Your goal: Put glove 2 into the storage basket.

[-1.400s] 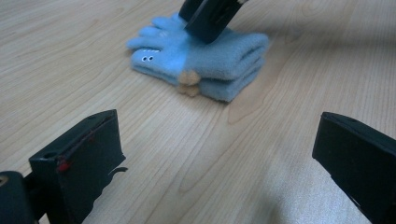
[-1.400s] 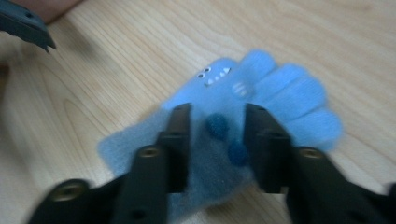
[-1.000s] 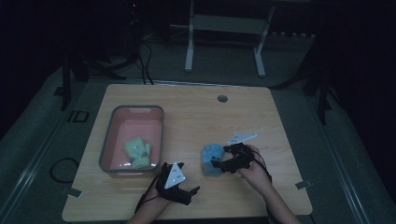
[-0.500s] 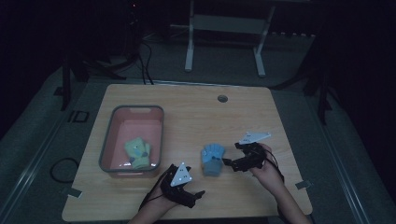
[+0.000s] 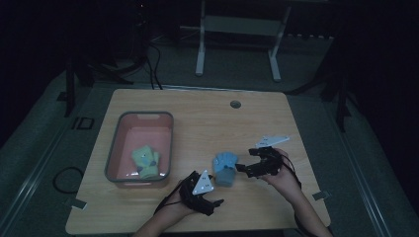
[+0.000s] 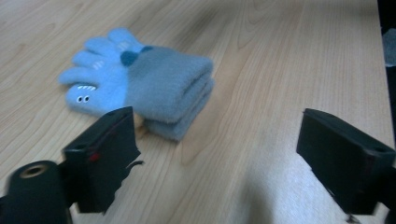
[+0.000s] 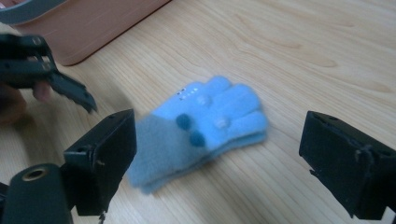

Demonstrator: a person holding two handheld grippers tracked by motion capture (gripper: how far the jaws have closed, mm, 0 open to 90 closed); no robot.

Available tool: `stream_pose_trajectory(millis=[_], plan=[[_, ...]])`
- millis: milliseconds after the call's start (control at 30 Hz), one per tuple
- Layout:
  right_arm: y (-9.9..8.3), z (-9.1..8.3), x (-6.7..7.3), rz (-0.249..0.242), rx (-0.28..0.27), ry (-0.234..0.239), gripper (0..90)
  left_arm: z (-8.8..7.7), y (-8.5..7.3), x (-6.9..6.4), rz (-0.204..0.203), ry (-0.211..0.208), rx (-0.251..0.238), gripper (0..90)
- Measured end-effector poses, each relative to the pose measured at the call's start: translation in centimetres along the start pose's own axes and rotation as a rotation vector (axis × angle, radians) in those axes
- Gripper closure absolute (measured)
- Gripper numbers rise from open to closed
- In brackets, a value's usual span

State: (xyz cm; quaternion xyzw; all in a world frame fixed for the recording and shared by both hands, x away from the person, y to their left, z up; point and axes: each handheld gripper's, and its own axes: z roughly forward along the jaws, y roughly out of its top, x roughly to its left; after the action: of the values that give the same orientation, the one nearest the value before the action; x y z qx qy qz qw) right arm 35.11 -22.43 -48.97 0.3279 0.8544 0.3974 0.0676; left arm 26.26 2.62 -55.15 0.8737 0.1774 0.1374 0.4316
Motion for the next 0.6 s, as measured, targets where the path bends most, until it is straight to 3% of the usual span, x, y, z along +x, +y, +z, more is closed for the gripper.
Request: stream_pose_trajectory(millis=[133,267,300,433,600], plan=[[0.6,1.4,0.0,-0.006,0.013,0.027,15.2,0.6,0.2,0.5,0.054,0.004,0.009,18.2],[1.1,2.5,-0.5,0.004,0.025,-0.003,25.0,1.0,0.9,1.0,0.099,-0.019,0.002,24.1],[1.1,2.8,-0.7,0.01,0.035,-0.006,28.7,1.2,1.1,1.1,0.114,-0.029,0.003,29.0],[1.1,4.0,-1.8,0.035,0.069,-0.029,29.5,2.1,1.8,1.4,0.192,-0.035,0.041,33.9],[0.6,5.3,-2.8,0.09,0.088,-0.045,29.3,3.1,2.2,1.9,0.228,-0.024,0.061,40.1]])
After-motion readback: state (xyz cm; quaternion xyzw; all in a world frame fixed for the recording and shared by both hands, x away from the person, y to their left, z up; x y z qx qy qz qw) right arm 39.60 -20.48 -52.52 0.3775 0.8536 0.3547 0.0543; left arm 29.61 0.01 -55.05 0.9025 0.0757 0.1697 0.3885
